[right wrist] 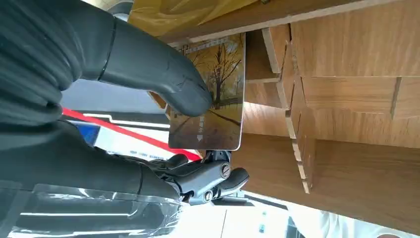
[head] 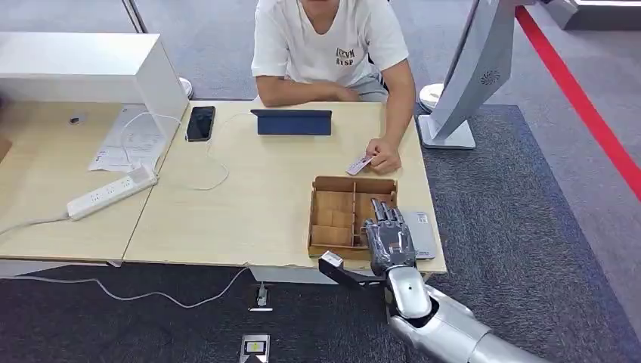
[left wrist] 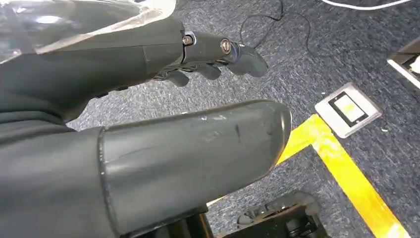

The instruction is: Pass the card to the sensor for recognition and then transmit it.

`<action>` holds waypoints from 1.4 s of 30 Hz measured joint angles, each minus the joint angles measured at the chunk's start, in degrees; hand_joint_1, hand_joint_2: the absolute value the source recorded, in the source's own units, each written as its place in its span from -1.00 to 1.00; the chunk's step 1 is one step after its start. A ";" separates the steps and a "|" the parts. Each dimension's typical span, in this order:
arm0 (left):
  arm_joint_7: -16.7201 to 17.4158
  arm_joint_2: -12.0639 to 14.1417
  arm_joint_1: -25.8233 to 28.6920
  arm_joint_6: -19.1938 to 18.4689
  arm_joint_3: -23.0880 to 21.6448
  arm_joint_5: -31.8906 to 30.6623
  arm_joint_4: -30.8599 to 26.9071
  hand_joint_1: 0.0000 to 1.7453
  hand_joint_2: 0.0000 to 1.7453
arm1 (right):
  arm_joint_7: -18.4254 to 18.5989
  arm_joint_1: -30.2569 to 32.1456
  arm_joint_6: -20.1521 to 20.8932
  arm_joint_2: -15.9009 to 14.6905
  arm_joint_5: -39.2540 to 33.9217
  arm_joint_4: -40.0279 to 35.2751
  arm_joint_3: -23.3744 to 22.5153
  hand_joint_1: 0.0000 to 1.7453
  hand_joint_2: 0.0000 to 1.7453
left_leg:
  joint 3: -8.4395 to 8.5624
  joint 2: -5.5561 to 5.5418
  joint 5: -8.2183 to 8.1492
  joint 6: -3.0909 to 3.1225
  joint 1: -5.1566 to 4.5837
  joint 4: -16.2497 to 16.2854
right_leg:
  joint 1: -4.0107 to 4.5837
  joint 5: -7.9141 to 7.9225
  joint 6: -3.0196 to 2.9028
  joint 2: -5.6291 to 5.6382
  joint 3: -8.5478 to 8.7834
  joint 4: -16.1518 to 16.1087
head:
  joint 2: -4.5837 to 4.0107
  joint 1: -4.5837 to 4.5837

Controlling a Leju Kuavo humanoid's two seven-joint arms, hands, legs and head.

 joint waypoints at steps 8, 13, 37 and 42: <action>0.35 0.17 -0.26 0.20 -0.26 0.17 -0.55 -1.00 -1.00 | 1.55 -0.09 -4.22 -0.07 1.20 -0.13 -0.20 1.00 1.00 | 0.00 0.00 0.00 0.00 0.00 0.00 | 0.00 0.00 0.00 0.00 0.00 0.00 | 0.00 0.00; 0.37 0.39 -0.51 0.44 -1.12 0.15 -0.79 -1.00 -1.00 | 4.02 -1.22 -6.82 -1.05 4.26 -2.71 -1.16 1.00 1.00 | 0.01 0.00 0.00 0.00 0.00 0.00 | 0.00 0.00 0.00 0.00 -0.01 0.00 | 0.00 0.00; -0.72 -0.04 -2.47 -1.38 -2.84 -1.79 -0.68 -1.00 -1.00 | 5.18 -9.08 4.12 -6.19 9.72 -19.00 -4.24 1.00 1.00 | 0.00 0.00 0.02 0.00 0.00 0.01 | 0.00 0.02 0.00 0.01 0.00 0.02 | 0.00 0.00; -0.33 -0.04 -3.10 -1.95 -3.06 -2.89 -0.63 -1.00 -1.00 | 5.09 -12.92 7.17 -5.59 4.30 -18.88 -2.38 1.00 1.00 | -0.02 0.00 0.03 0.00 0.00 0.01 | 0.00 0.03 -0.01 0.00 -0.01 0.05 | 0.00 0.00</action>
